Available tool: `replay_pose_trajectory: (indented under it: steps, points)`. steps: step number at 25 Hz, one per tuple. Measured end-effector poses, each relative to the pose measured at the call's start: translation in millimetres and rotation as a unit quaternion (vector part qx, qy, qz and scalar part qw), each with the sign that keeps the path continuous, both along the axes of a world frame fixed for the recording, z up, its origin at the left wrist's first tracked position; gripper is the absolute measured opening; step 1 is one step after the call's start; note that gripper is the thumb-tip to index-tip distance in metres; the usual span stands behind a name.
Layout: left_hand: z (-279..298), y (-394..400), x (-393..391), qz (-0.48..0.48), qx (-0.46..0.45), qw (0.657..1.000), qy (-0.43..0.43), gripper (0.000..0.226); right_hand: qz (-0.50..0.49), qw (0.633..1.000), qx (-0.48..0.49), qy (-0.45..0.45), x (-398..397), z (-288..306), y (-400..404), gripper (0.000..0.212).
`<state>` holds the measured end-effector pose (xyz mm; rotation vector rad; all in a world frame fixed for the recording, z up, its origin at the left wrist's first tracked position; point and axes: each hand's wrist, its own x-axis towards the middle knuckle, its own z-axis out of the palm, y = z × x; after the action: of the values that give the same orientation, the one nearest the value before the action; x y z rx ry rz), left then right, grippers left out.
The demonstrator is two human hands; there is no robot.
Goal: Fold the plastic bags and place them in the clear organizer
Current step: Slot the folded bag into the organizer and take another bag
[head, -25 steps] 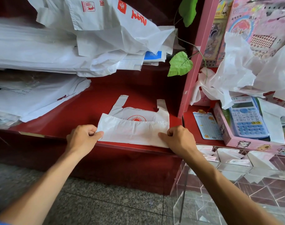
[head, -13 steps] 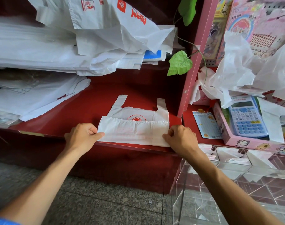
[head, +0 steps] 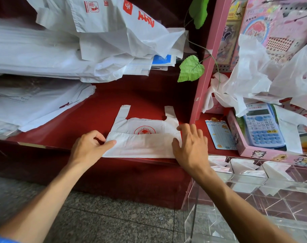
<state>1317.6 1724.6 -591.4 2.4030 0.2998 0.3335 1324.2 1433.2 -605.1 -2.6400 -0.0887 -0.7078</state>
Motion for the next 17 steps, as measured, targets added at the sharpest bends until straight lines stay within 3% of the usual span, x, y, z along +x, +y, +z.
replay_pose_trajectory:
  steps: [3, 5, 7, 10, 12, 14, 17]
  points:
    - [1.7, -9.4, 1.9, -0.046, 0.044, 0.994, -0.093, 0.022, 0.062, 0.996, -0.066, -0.026, -0.2, -4.6, 18.1, 0.026]
    - [2.7, -20.0, 4.1, -0.124, 0.149, 0.967, -0.167, 0.011, 0.072, 0.992, -0.1, -0.013, -0.3, -8.9, 29.1, 0.023]
    - [1.2, -35.0, 5.1, -0.223, 0.217, 0.933, -0.184, 0.022, 0.087, 0.988, -0.126, 0.013, 0.7, -13.9, 37.9, 0.026]
    - [-12.1, -63.6, 4.2, -0.324, 0.224, 0.918, -0.052, 0.058, 0.153, 0.971, -0.145, 0.111, 1.0, -18.7, 44.8, 0.061]
    - [-21.6, -72.1, 5.4, -0.345, 0.199, 0.917, 0.025, 0.064, 0.184, 0.956, -0.146, 0.176, -0.1, -18.5, 44.5, 0.085]
    - [-25.4, -64.2, 8.6, -0.329, 0.211, 0.914, 0.108, 0.08, 0.173, 0.953, -0.143, 0.201, -0.2, -19.2, 40.1, 0.094]
    - [-24.9, -40.2, 11.1, -0.297, 0.251, 0.909, 0.149, 0.115, 0.139, 0.951, -0.147, 0.232, -0.9, -19.4, 28.7, 0.1]
